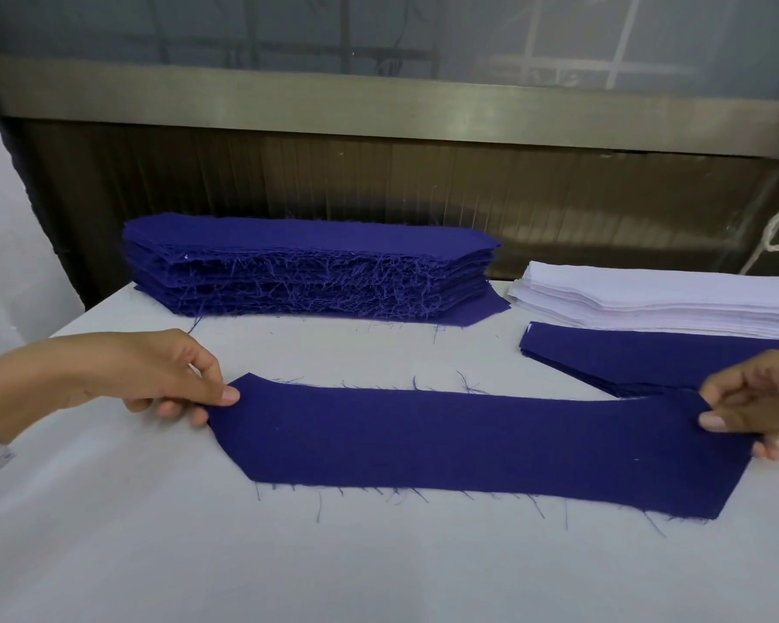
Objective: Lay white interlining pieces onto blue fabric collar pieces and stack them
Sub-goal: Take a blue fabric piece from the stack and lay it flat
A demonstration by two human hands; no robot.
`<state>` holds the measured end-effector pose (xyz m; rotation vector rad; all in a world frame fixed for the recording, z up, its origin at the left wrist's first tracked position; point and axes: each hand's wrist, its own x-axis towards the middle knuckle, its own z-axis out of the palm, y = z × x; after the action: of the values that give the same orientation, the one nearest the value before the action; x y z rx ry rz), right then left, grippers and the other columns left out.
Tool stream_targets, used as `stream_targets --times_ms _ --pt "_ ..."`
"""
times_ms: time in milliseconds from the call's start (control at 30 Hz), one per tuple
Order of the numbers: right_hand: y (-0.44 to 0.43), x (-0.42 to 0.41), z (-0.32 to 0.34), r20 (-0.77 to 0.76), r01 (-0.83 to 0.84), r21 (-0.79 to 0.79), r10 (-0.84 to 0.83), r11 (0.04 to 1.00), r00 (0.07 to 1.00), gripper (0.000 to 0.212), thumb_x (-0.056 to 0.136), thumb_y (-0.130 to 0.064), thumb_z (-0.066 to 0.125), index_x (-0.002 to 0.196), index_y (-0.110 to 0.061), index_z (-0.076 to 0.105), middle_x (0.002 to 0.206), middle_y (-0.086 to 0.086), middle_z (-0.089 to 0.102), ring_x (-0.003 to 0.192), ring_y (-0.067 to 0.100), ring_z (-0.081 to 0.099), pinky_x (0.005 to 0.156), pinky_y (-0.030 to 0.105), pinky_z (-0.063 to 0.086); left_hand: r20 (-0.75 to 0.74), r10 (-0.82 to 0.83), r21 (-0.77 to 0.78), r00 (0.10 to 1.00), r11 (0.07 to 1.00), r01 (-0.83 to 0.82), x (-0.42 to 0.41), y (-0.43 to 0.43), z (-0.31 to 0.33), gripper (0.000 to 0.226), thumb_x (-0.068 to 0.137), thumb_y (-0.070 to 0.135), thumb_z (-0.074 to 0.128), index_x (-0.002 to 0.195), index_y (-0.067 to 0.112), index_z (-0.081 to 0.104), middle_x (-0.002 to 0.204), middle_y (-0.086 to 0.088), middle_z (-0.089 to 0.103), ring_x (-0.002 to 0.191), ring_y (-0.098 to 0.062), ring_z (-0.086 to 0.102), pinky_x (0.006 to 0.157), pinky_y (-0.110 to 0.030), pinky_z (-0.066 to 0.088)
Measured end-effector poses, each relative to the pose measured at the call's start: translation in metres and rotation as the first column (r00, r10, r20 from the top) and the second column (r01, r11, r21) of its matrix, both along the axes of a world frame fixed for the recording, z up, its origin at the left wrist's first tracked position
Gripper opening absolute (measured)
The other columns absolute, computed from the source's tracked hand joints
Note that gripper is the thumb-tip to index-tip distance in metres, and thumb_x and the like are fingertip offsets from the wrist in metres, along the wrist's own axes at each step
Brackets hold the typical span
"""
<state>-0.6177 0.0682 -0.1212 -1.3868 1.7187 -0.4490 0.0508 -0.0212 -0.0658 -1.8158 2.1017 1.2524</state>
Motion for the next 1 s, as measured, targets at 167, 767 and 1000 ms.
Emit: stream_targets --times_ms 167,767,1000 --pt "0.005 -0.004 -0.001 -0.076 0.077 -0.019 -0.079 0.997 0.994 0.046 0.059 -0.035 0.099 0.089 -0.011 0.075 0.076 0.024 0.069 0.046 0.027 0.058 0.046 0.030 0.051 0.024 0.037 -0.059 0.999 0.998 -0.036 -0.005 0.004 -0.001 0.038 0.057 0.063 0.076 0.062 0.026 0.069 0.071 -0.003 0.073 0.045 -0.006 0.046 0.040 -0.017 0.025" --pt "0.047 0.060 0.048 -0.263 -0.020 0.020 0.025 1.000 0.965 0.065 0.055 -0.075 0.085 0.086 -0.019 0.073 0.066 0.010 0.068 0.049 0.008 0.050 0.043 0.017 0.036 0.172 0.191 -0.336 0.966 0.933 -0.125 -0.003 0.004 -0.009 0.060 0.059 0.068 0.076 0.072 0.010 0.065 0.057 -0.006 0.071 0.042 -0.012 0.055 0.074 -0.033 0.055" --pt "0.058 0.088 0.064 -0.340 0.030 -0.020 -0.035 0.999 0.940 0.079 0.036 -0.092 0.073 0.084 -0.030 0.078 0.075 0.000 0.073 0.053 0.006 0.058 0.048 0.014 0.041 0.089 0.193 -0.467 0.977 0.875 -0.130 -0.001 0.008 -0.002 0.066 0.038 0.088 0.055 0.059 0.027 0.068 0.050 -0.004 0.067 0.040 -0.005 0.056 0.069 -0.030 0.049"
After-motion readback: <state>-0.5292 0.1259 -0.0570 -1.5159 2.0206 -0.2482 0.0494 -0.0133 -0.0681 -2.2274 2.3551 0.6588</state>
